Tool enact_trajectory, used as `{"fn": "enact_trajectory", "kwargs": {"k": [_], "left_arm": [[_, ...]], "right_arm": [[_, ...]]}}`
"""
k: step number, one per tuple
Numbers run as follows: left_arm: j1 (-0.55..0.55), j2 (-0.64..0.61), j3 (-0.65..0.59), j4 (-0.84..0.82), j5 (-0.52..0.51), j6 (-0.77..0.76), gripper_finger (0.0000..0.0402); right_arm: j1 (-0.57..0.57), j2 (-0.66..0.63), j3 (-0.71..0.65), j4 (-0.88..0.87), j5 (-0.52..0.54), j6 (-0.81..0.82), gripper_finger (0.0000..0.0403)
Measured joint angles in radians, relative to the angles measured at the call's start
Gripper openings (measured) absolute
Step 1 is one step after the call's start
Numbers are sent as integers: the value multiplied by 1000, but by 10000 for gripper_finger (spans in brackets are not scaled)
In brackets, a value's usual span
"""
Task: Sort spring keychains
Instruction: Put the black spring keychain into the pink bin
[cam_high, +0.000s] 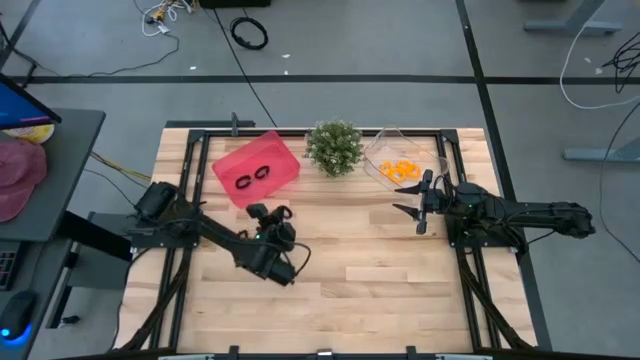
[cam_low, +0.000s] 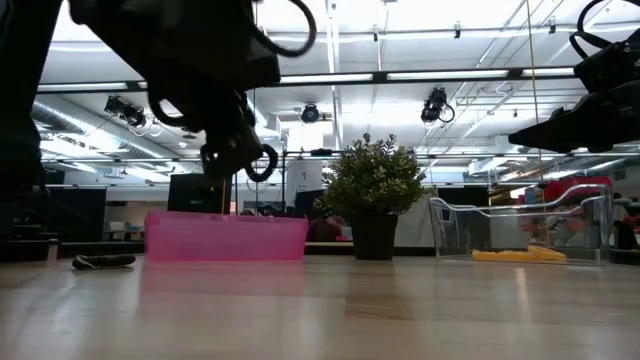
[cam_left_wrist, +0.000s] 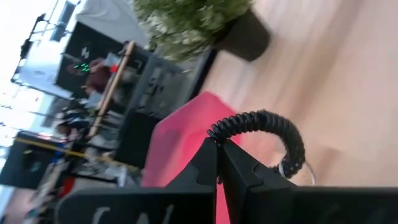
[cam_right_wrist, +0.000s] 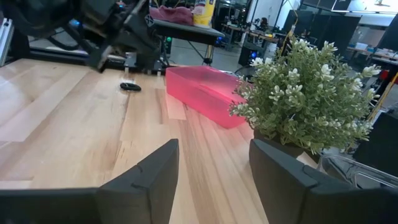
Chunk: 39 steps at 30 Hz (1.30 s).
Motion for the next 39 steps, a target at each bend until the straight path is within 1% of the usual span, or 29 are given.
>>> {"fn": "enact_trajectory", "kwargs": {"k": [9, 17, 23, 30, 34, 39], "left_arm": [[173, -1, 0, -99, -29, 3, 5], [319, -1, 0, -140, -68, 3, 8], [429, -2, 0, -140, -103, 54, 5], [555, -2, 0, -100, -119, 152, 12], [603, -2, 0, -56, -88, 215, 14], [630, -2, 0, 24, -41, 308, 39]], "right_arm": [[0, 0, 0, 0, 0, 0, 199], [0, 0, 0, 0, 0, 0, 199], [0, 0, 0, 0, 0, 0, 199], [0, 0, 0, 0, 0, 0, 199], [0, 0, 0, 0, 0, 0, 199], [0, 0, 0, 0, 0, 0, 199]]}}
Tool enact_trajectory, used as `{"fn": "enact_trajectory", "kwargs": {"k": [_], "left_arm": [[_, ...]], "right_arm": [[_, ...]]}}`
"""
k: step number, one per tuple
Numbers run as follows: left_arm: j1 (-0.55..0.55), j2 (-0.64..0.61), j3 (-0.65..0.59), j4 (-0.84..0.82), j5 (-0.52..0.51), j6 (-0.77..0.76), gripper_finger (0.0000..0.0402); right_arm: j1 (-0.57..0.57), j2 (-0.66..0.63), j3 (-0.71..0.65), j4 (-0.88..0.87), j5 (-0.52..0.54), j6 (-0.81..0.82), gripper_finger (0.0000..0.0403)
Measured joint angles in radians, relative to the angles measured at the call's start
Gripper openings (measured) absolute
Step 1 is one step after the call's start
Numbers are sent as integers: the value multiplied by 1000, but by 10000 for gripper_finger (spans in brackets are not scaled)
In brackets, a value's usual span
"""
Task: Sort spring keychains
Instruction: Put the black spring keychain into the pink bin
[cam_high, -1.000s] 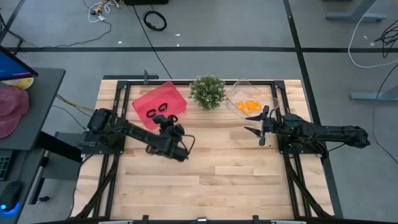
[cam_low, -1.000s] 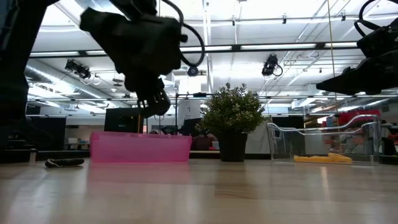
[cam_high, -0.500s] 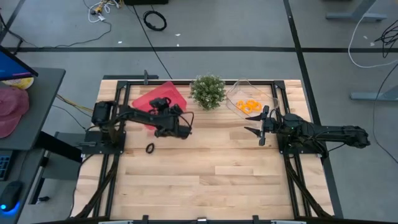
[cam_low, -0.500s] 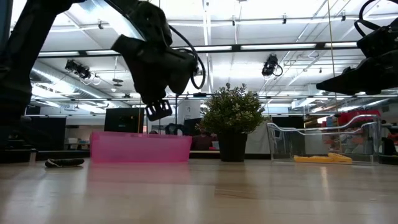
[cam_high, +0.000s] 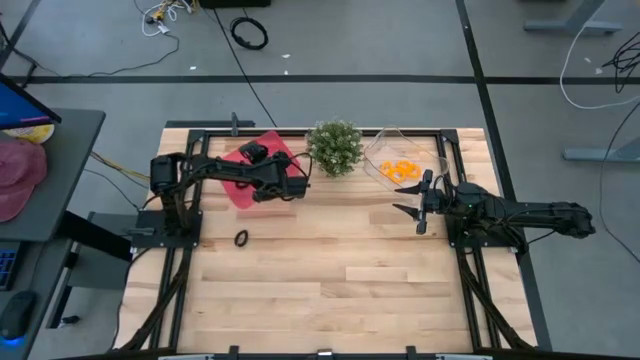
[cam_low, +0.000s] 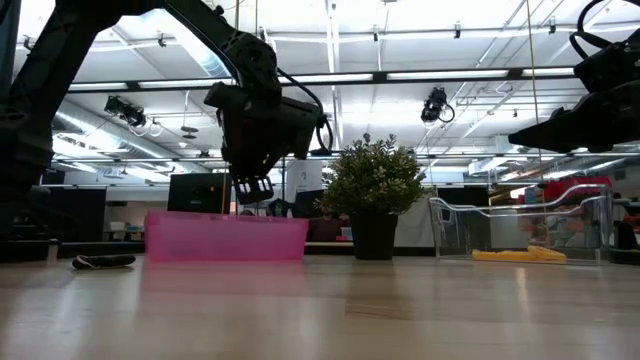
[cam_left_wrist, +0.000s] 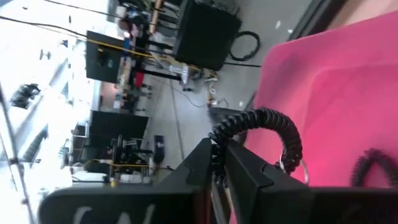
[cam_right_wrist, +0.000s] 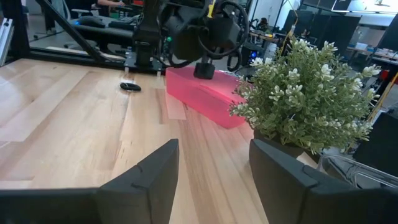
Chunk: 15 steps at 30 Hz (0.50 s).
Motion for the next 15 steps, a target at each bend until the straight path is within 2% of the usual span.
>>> {"fn": "enact_trajectory", "kwargs": {"k": [5, 9, 15], "left_arm": [[12, 0, 0, 101, 86, 95, 71], [23, 0, 0, 159, 195, 153, 99], [34, 0, 0, 167, 314, 160, 147]], "right_arm": [[0, 0, 0, 0, 0, 0, 199], [0, 0, 0, 0, 0, 0, 199], [0, 0, 0, 0, 0, 0, 199]]}}
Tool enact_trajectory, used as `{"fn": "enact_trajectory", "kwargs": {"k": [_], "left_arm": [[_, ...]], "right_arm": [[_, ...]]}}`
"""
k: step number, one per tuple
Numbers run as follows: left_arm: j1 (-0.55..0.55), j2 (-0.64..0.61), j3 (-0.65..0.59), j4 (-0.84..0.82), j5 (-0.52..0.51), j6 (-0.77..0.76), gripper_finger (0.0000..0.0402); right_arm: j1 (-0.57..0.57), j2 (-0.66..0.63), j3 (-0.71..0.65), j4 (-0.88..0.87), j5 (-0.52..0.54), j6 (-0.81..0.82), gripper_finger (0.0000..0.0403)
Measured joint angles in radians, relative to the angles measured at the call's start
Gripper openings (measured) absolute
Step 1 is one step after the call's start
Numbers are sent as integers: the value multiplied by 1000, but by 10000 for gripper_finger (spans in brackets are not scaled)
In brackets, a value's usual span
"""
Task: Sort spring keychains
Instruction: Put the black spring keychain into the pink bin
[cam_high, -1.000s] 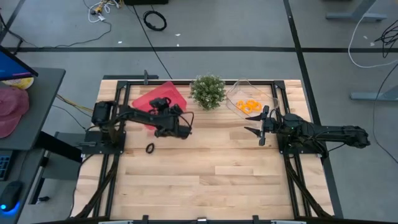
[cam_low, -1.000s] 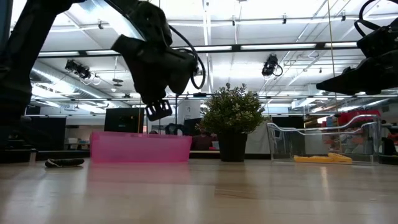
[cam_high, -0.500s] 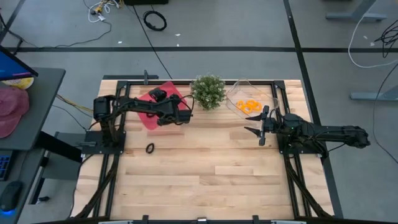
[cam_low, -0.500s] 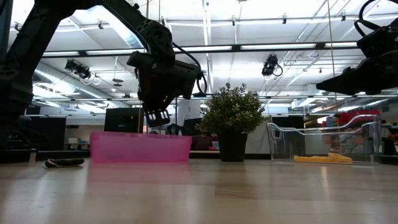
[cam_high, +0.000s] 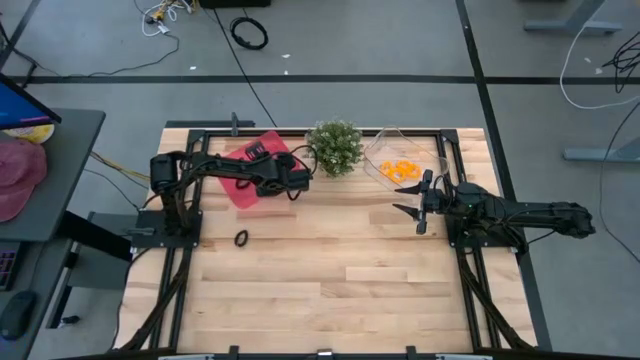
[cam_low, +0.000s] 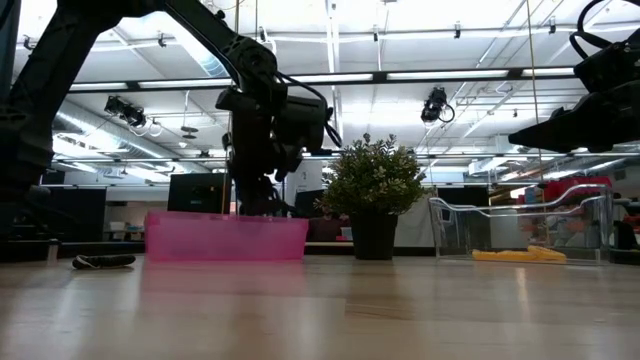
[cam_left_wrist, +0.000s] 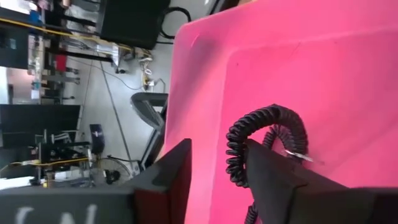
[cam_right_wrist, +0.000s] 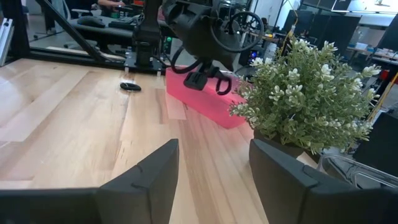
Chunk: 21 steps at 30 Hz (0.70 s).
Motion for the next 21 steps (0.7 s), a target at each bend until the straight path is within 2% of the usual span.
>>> {"fn": "enact_trajectory", "kwargs": {"k": [3, 8, 18, 21], "left_arm": [[0, 0, 0, -4, 14, 0, 170], [-1, -26, 1, -4, 125, 17, 196], [-33, -222, 0, -36, 164, -14, 201], [-68, -290, 0, -79, 207, -35, 202]], "right_arm": [[0, 0, 0, 0, 0, 0, 199], [0, 0, 0, 0, 0, 0, 199], [0, 0, 0, 0, 0, 0, 199], [0, 0, 0, 0, 0, 0, 199]]}}
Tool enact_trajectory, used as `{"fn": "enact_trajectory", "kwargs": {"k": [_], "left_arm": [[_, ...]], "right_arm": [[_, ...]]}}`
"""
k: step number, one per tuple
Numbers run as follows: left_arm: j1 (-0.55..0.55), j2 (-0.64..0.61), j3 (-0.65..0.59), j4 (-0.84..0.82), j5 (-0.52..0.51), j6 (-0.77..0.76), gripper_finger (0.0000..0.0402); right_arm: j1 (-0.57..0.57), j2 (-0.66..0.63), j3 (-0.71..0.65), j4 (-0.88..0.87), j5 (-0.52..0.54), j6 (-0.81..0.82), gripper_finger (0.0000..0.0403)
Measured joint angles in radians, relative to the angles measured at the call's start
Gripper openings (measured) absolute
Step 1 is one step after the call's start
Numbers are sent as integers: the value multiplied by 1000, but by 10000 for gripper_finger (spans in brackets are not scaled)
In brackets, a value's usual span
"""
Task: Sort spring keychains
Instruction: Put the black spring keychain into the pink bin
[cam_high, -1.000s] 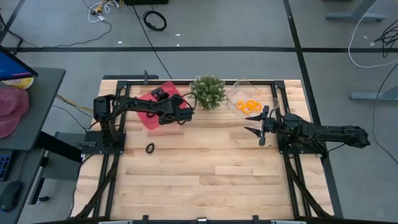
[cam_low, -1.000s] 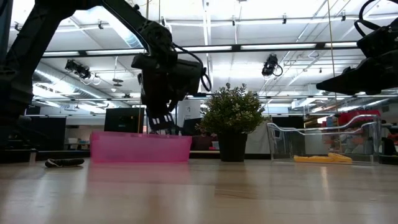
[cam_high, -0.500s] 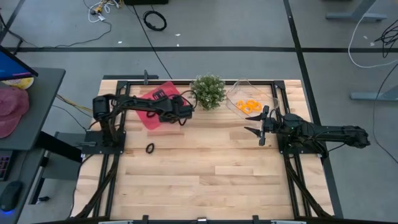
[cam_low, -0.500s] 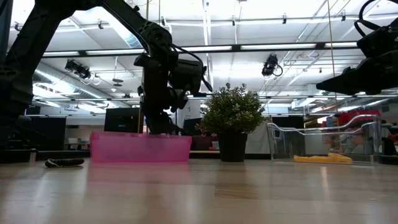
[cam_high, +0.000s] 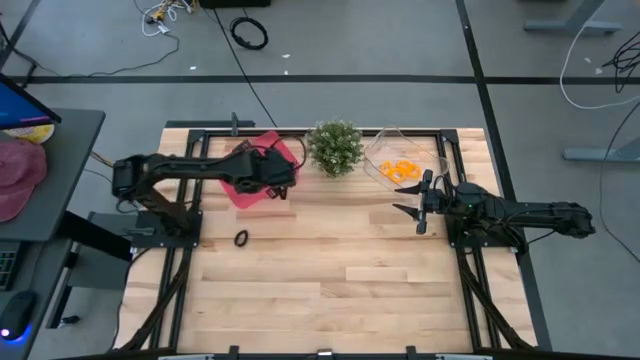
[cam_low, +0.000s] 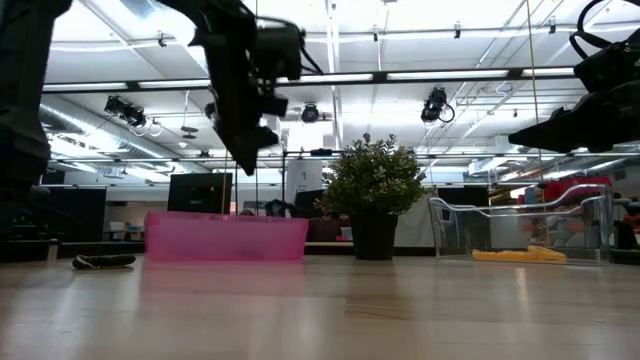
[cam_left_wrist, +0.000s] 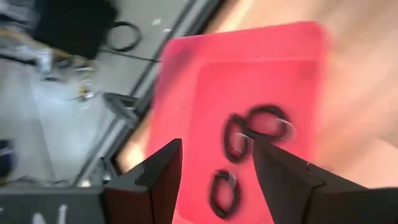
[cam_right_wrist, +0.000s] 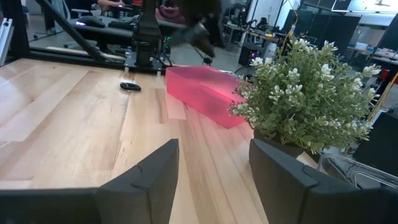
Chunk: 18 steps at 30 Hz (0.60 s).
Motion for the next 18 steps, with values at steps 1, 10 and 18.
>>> {"fn": "enact_trajectory", "kwargs": {"k": [1, 10, 18], "left_arm": [[-14, -21, 0, -11, 29, -5, 202], [-197, -101, 0, -105, 218, -103, 202], [-322, -96, 0, -117, 274, -202, 202]], "right_arm": [[0, 0, 0, 0, 0, 0, 199], [0, 0, 0, 0, -1, 0, 199], [0, 0, 0, 0, -1, 0, 199]]}}
